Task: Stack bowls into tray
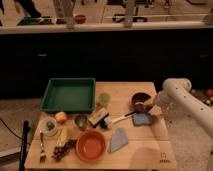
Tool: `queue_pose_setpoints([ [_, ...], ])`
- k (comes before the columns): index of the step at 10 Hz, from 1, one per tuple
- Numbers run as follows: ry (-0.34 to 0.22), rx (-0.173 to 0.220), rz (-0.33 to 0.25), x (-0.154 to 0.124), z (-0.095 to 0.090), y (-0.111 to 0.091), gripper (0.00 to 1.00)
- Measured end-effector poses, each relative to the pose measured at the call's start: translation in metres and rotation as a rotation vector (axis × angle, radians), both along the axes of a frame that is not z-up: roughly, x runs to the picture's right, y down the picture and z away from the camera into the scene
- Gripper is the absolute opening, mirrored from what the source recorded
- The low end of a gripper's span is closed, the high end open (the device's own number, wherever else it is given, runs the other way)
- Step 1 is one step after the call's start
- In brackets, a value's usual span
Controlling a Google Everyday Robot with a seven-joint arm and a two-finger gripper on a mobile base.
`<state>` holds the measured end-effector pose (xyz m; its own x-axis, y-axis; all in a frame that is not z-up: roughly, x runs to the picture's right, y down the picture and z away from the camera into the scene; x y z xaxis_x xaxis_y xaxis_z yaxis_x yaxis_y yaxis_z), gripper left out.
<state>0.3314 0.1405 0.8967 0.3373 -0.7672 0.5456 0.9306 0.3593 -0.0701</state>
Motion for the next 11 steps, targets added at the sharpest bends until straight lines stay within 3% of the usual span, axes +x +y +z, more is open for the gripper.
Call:
queue_pose_setpoints([
  [3,0.057,0.022,-0.011,-0.003,0.002,-0.006,0.78],
  [4,0.067,0.03,-0.012,-0.006,0.003,-0.007,0.69],
  [5,0.087,0.044,-0.02,-0.006,0.004,-0.008,0.52],
  [7,0.08,0.05,-0.036,-0.011,0.005,-0.011,0.28],
  [10,0.072,0.043,-0.055,-0.012,0.005,-0.014,0.02],
  [11,0.062,0.041,-0.053,-0.012,0.005,-0.016,0.0],
])
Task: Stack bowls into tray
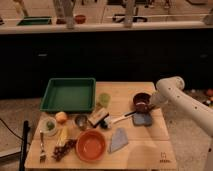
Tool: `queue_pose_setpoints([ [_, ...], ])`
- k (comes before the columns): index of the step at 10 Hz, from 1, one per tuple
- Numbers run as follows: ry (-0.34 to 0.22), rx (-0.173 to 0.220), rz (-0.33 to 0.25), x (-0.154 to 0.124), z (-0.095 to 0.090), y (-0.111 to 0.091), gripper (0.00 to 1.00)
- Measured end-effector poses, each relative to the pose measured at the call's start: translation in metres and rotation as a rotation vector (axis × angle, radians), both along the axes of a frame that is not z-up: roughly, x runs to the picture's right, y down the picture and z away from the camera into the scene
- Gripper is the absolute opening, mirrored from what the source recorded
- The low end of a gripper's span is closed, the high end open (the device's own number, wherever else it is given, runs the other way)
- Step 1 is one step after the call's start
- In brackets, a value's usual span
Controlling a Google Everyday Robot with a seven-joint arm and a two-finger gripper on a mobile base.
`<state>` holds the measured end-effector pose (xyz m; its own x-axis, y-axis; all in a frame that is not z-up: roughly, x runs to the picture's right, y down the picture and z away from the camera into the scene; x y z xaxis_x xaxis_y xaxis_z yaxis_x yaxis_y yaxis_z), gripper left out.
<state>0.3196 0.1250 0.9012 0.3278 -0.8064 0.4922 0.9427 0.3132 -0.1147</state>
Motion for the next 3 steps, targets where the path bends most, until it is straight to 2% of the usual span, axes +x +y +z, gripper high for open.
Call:
queue_pose_setpoints([
  [3,-0.051,0.022,0.016,0.001,-0.013,-0.018,0.0],
])
